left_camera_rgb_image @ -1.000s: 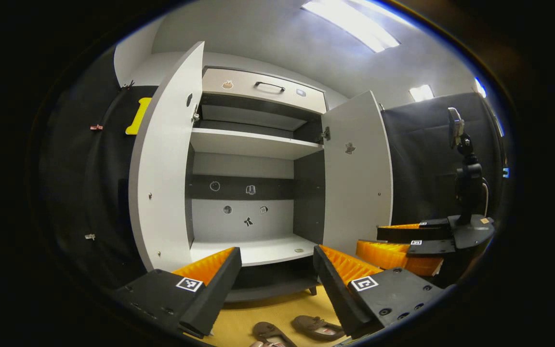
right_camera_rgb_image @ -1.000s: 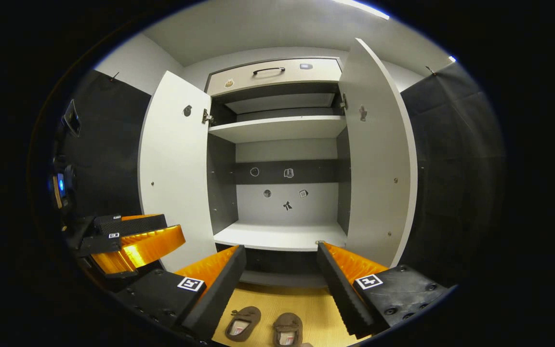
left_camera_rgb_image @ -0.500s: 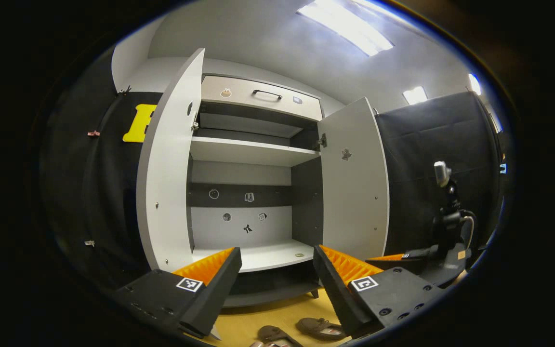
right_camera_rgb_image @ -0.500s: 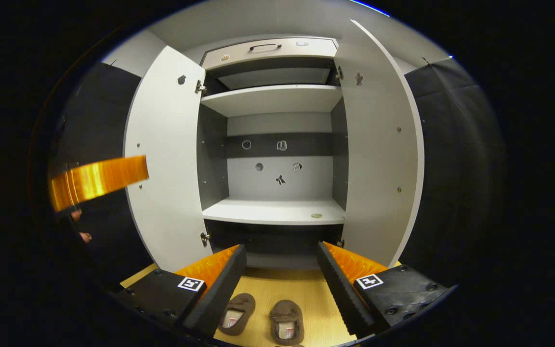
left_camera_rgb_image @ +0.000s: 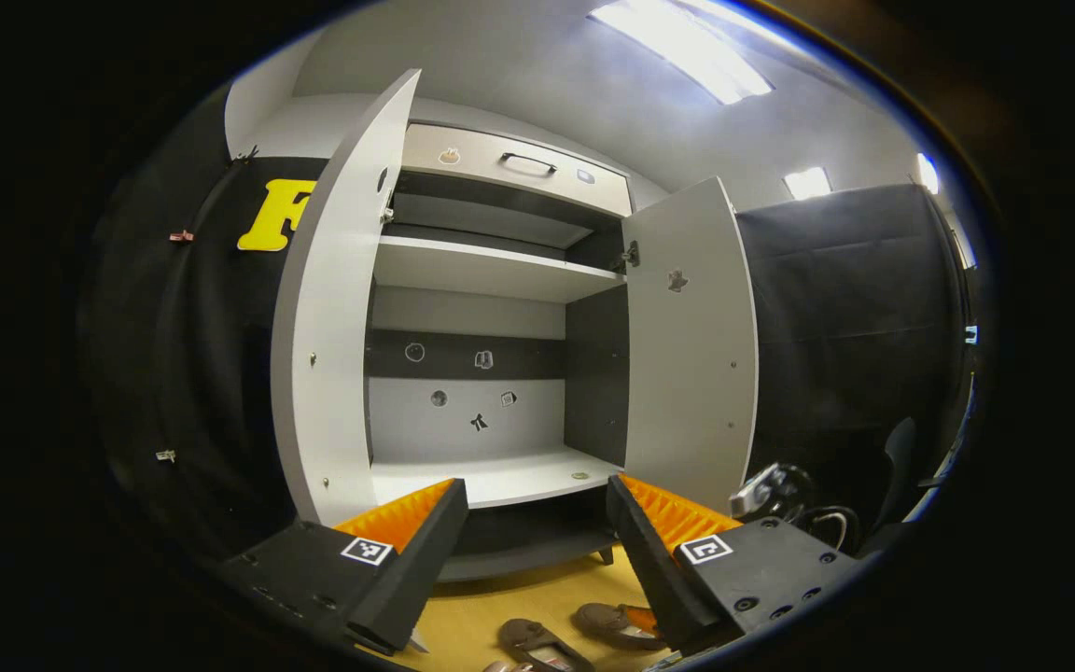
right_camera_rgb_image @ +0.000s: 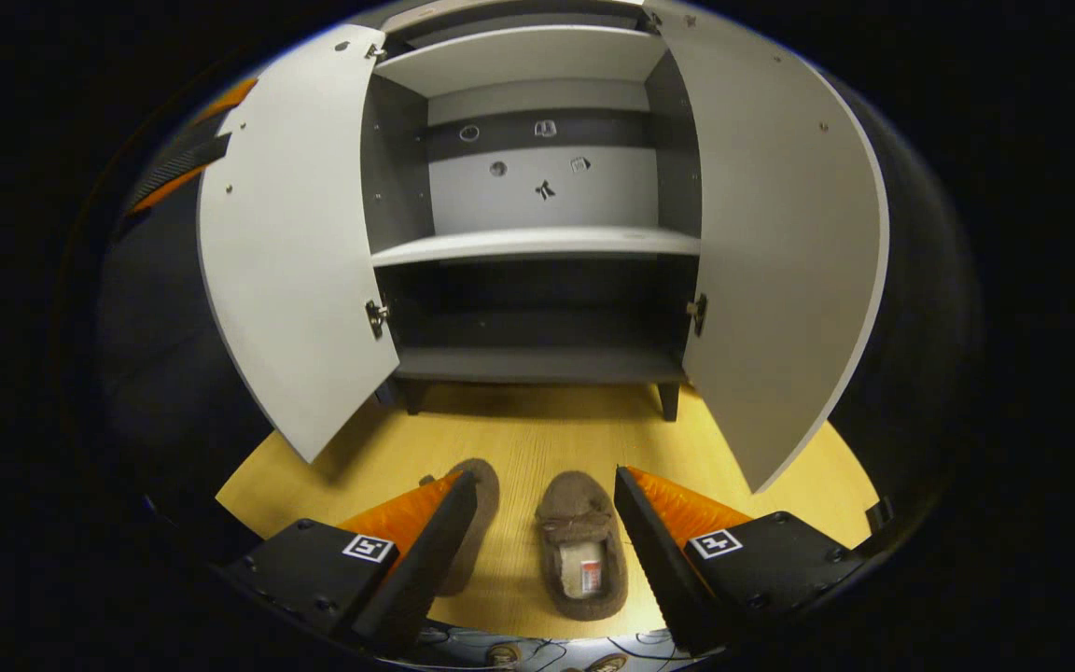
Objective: Grab one shoe with the right hand and put it into the shoe cabinet, grab the other shoe with the left hand and put it into the shoe cabinet; then close the right door with the right hand and the left door with the left hand.
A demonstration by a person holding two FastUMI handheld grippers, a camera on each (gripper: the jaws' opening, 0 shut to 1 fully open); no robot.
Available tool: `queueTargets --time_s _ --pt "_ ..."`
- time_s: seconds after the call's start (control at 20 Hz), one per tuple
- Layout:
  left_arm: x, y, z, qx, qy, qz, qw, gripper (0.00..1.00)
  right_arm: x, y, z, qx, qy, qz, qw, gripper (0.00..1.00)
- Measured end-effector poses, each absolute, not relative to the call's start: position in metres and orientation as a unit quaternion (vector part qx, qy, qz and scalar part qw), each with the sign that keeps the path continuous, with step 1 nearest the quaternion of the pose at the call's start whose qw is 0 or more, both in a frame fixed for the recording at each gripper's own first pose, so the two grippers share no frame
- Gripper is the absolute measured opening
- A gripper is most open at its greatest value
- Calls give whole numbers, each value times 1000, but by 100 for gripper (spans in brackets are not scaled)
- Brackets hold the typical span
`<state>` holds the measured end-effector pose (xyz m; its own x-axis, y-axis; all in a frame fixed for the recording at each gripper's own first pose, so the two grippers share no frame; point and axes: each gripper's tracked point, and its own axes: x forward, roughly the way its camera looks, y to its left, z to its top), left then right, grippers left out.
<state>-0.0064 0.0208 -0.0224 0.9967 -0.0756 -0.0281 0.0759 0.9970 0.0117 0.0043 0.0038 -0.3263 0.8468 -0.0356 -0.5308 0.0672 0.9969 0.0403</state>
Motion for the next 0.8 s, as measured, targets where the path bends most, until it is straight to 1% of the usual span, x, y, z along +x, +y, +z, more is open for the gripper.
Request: queueTargets --time_s 0.2,0.25,0.35,0.5,0.6,0.8 --pt "-1 33 -34 11 30 -30 999 95 -7 6 -387 38 339 -24 940 94" --pt "1 35 -39 11 34 -27 999 95 -8 6 -396 42 347 -22 937 93" --pt "5 39 -46 7 44 -24 999 95 -8 8 -410 56 364 -20 930 87" --pt "12 43 -52 -2 47 -19 999 95 -4 8 -437 72 382 -21 921 86" --pt "14 44 -54 -4 44 -17 999 95 -4 4 -450 73 395 -21 915 80" --pt "19 47 -57 12 47 -11 999 95 2 -1 -471 79 413 -20 907 80"
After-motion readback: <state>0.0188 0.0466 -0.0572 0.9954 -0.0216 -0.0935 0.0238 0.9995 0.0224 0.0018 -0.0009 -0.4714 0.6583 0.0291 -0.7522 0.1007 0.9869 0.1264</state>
